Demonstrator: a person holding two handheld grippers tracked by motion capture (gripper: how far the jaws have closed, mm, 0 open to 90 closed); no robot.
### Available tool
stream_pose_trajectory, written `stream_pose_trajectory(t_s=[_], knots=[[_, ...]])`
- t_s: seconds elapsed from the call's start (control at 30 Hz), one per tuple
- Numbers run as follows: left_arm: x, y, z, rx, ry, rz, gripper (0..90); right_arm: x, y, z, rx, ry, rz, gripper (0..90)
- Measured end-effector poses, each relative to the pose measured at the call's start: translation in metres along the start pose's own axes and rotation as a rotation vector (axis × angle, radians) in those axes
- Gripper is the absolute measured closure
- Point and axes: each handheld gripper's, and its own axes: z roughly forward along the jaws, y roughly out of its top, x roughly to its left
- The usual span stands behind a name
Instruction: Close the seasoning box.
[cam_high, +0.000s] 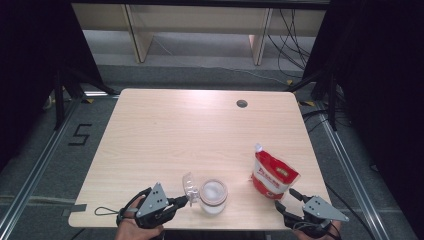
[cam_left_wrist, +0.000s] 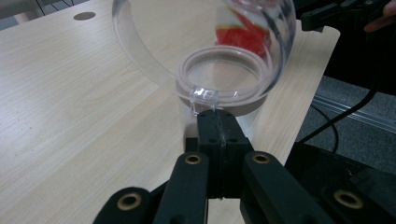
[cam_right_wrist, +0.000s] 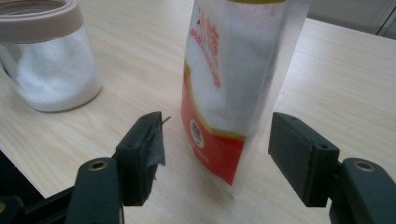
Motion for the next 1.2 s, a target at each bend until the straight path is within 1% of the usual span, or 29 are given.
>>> stream_pose_trajectory(t_s=[0.13,0.2,0.23,0.27,0.3,0.33,0.37,0.43,0.47,0.5,0.53,0.57,0.6,0.63,0.67,0.7,0.73,0.77,0.8,0.83,0.87,0.9,0.97,1.0,1.03,1.07,1.1,1.13,1.2], knots=[[-0.001,0.003,0.001,0.002,0.0,0.006,89.3,0.0,0.0,0.0,0.0,0.006,-0.003,36.3],[-0.002,0.003,0.002,0.004,0.001,0.0,89.3,0.0,0.0,0.001,0.0,0.008,-0.004,36.2],[-0.001,0.004,0.004,-0.002,-0.007,0.016,89.3,0.0,0.0,0.001,0.0,0.008,-0.004,36.2],[0.0,0.004,0.004,0.005,-0.008,0.031,89.3,0.0,0.0,0.001,0.0,0.008,-0.004,36.3],[-0.002,0.004,0.005,0.011,-0.003,0.008,89.3,0.0,0.0,0.001,0.0,0.009,-0.005,36.3],[-0.001,0.004,0.006,0.003,-0.008,0.019,89.3,0.0,0.0,0.001,0.0,0.009,-0.005,36.3],[-0.002,0.004,0.006,0.008,-0.006,0.005,89.4,0.0,0.0,0.001,0.0,0.009,-0.006,36.2],[-0.002,0.005,0.007,0.009,-0.008,0.019,89.3,0.0,0.0,0.001,0.001,0.009,-0.007,36.2],[-0.003,0.005,0.008,0.013,-0.014,0.012,89.4,0.0,0.0,0.001,0.001,0.009,-0.006,36.2],[-0.003,0.004,0.009,0.006,-0.019,0.011,89.3,0.0,0.0,0.001,0.0,0.01,-0.008,36.2],[-0.003,0.004,0.009,0.006,-0.019,0.016,89.3,0.001,0.0,0.0,0.004,0.011,-0.003,36.2],[-0.003,0.005,0.009,0.004,-0.017,0.034,89.3,0.0,0.0,0.001,0.005,0.011,-0.004,36.2],[-0.003,0.006,0.01,0.006,-0.017,0.033,89.3,0.0,0.0,0.001,-0.003,0.008,-0.006,36.2],[-0.005,0.007,0.01,0.01,-0.015,0.025,89.3,0.001,0.0,0.001,0.004,0.012,0.004,36.2],[-0.005,0.007,0.011,0.009,-0.024,0.021,89.3,0.001,0.0,0.001,0.009,0.009,0.003,36.2],[-0.004,0.007,0.012,0.01,-0.023,0.042,89.3,0.001,0.0,0.001,0.006,0.007,-0.005,36.1],[-0.005,0.005,0.013,0.006,-0.026,0.014,89.3,0.001,0.0,0.001,0.007,0.01,-0.004,36.1],[-0.004,0.005,0.013,0.005,-0.029,0.042,89.3,0.001,0.0,0.001,0.003,0.012,-0.002,36.1],[-0.005,0.005,0.012,0.006,-0.025,0.019,89.3,0.001,0.0,0.001,0.005,0.011,-0.008,36.1],[-0.004,0.004,0.012,0.009,-0.022,0.015,89.2,0.0,0.0,0.001,0.005,0.012,-0.007,36.1],[-0.005,0.004,0.012,0.006,-0.023,0.004,89.0,0.001,0.0,0.0,0.003,-0.001,-0.004,36.1],[-0.004,0.004,0.012,0.006,-0.032,0.001,88.3,0.0,0.0,0.001,0.003,0.001,-0.011,36.1],[-0.003,0.003,0.011,0.015,-0.035,-0.011,83.7,0.001,0.0,0.001,0.004,0.013,-0.005,36.0],[-0.002,0.002,0.011,0.008,-0.041,-0.02,81.6,0.001,0.0,0.0,0.005,0.014,-0.001,36.0],[-0.002,0.001,0.01,0.009,-0.036,-0.029,79.4,0.0,0.0,0.001,-0.002,0.009,-0.01,36.0],[0.0,0.001,0.01,0.011,-0.043,-0.022,76.5,0.001,0.0,0.001,0.004,0.013,-0.003,36.0],[0.001,0.0,0.009,0.008,-0.047,-0.037,73.7,0.001,0.0,0.001,0.005,0.013,-0.007,35.9],[0.001,-0.002,0.009,-0.004,-0.045,-0.063,69.8,0.001,0.0,0.001,0.005,0.013,-0.006,35.8],[0.003,-0.004,0.006,0.01,-0.043,-0.053,66.6,0.001,0.0,0.0,0.003,0.016,0.005,35.8]])
